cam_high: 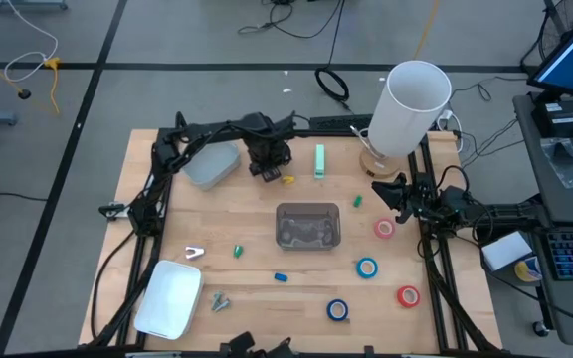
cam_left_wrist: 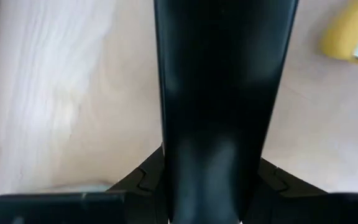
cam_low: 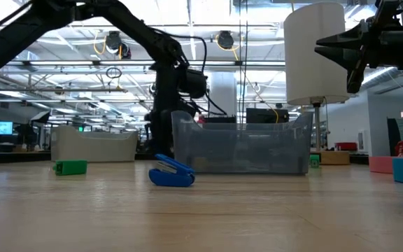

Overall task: Pick and place Stapler, Stapler remover, tape
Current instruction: Put the large black stapler into the white bin

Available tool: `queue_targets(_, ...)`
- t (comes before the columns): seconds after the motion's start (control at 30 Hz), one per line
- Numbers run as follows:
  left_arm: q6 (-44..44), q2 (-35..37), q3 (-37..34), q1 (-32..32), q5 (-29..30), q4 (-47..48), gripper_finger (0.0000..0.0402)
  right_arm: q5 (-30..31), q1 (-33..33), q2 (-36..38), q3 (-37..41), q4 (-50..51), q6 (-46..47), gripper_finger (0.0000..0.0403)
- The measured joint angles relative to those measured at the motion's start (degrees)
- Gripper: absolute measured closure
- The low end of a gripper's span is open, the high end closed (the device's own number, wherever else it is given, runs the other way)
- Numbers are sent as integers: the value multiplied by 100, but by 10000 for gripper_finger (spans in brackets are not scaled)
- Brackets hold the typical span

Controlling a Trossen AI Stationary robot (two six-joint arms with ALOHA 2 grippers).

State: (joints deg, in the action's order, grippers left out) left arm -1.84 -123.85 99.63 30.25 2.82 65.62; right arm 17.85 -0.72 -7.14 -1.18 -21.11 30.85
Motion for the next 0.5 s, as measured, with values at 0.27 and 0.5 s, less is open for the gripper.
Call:
queue_targets(0.27, 101, 511, 3, -223, 20, 217, 273, 2, 1, 0, 1, -6, -4, 344)
queue_targets(0.5, 451, 1071, 9, -557, -251, 237, 273, 5, 1, 0, 0, -223, -11, 344)
